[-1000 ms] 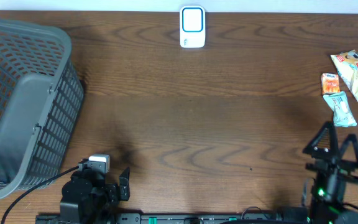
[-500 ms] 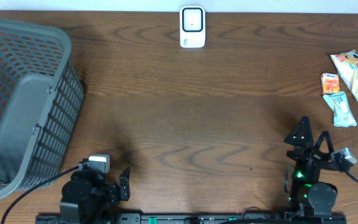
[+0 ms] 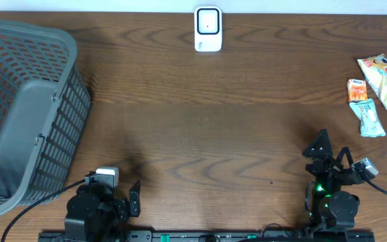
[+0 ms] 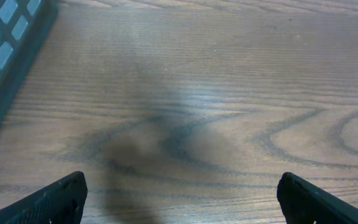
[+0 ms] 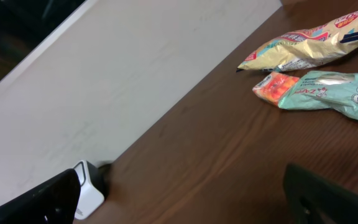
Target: Scan the item barcode
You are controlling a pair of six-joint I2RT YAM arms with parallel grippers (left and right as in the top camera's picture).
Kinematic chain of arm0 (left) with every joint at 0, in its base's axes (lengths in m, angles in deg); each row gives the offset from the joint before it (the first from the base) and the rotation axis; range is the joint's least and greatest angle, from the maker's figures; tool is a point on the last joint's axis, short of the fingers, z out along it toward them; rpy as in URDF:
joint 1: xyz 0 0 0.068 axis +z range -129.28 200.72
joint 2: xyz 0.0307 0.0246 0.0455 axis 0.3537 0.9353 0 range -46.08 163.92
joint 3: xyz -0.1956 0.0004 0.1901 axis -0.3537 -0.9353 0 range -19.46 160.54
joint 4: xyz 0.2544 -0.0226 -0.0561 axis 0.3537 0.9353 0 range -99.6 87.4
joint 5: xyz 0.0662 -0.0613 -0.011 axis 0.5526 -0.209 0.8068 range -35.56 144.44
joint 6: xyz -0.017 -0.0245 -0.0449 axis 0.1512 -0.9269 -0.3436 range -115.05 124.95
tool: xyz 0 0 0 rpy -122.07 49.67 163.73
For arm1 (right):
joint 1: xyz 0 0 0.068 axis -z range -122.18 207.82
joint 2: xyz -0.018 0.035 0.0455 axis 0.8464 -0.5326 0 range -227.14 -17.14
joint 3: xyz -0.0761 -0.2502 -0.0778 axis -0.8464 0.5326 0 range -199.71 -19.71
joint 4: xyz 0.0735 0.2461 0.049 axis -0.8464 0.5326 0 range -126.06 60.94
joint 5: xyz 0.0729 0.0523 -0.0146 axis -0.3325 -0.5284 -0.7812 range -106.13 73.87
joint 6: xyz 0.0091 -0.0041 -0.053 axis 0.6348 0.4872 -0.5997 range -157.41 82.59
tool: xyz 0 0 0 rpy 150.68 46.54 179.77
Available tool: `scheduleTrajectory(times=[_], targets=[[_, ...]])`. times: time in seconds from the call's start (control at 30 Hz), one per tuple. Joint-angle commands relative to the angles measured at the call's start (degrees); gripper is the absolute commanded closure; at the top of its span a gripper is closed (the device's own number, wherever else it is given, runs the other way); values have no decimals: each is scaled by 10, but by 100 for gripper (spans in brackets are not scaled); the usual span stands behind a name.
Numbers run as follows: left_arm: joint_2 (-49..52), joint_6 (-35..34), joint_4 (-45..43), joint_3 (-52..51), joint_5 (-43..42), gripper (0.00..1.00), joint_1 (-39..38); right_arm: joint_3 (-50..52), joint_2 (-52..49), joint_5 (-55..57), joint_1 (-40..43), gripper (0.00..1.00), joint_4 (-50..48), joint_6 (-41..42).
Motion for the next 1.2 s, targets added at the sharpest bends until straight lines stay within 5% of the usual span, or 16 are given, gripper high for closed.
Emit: scheduleTrajectory(times=[0.0,0.57,0.9,1.17], targets=[[-1,4,1,2,-7,2,-2,1,3,7,-5,1,2,1],[-4,5,-8,2,10,2,-2,1,3,7,-5,1,2,1],[-21,59,-420,-123,1,2,7,1,3,7,-5,1,2,1],[-21,83,-593,-235,2,2,30,1,3,7,-5,1,2,1]])
